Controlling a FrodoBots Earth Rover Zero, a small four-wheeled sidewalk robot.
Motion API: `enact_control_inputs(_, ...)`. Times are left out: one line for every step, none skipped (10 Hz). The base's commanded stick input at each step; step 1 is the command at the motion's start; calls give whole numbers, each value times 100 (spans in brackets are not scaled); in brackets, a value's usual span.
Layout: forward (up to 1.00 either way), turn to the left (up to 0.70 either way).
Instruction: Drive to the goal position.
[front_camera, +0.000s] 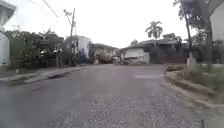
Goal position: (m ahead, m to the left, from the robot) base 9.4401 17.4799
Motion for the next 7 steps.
enact_control_inputs(100, 2)
enact_control_inputs(100, 2)
enact_control_inputs(100, 2)
enact_control_inputs(100, 2)
enact_control_inputs(100, 2)
enact_control_inputs(100, 2)
enact_control_inputs(100, 2)
